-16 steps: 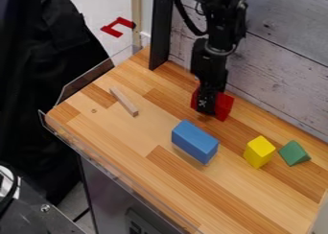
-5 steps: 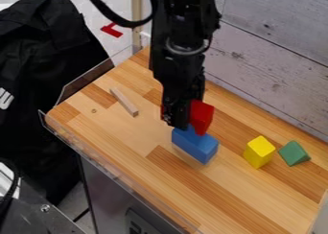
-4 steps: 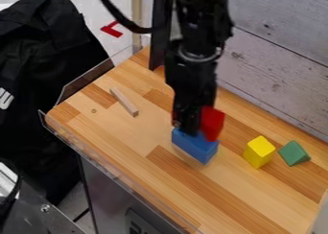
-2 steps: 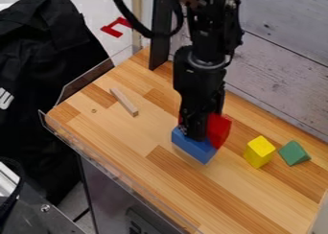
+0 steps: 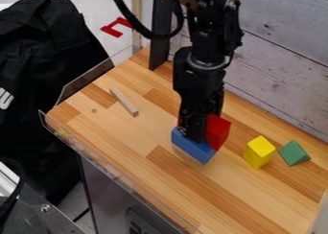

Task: Put the red arch on top of the blue rectangular block

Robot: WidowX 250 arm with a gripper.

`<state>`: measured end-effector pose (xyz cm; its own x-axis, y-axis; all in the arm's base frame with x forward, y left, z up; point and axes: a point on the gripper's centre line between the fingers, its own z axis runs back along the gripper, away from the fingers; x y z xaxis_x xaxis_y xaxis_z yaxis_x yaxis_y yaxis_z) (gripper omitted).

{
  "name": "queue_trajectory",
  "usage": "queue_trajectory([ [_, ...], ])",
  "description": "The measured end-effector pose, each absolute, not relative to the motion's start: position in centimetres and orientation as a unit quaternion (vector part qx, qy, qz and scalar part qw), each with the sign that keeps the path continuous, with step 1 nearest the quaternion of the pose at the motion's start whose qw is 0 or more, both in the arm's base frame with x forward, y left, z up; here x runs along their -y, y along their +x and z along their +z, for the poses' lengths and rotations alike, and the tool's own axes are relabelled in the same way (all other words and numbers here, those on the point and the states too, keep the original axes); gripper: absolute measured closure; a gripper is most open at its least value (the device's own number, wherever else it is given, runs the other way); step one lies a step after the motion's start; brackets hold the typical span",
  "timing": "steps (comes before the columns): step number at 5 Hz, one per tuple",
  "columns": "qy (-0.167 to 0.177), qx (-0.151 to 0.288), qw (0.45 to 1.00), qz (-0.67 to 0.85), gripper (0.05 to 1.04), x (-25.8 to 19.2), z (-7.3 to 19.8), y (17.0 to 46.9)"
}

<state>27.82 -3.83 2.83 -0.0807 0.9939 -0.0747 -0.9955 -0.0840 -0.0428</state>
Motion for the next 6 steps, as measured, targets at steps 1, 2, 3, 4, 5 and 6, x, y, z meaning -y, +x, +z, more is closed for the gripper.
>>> queue_trajectory([
  [1,-0.039,-0.011,0.676,0.735,0.487,3.8,2.6,27.9],
  [2,-0.039,-0.014,0.674,0.738,0.487,3.7,2.6,27.9],
  [3,-0.033,-0.021,0.666,0.745,0.487,3.2,2.0,27.9],
  [4,-0.034,-0.026,0.660,0.750,0.487,2.9,2.0,27.9],
  [5,-0.035,-0.027,0.656,0.753,0.417,2.4,2.0,28.0],
  [6,-0.028,-0.029,0.660,0.750,0.134,2.3,2.2,28.0],
])
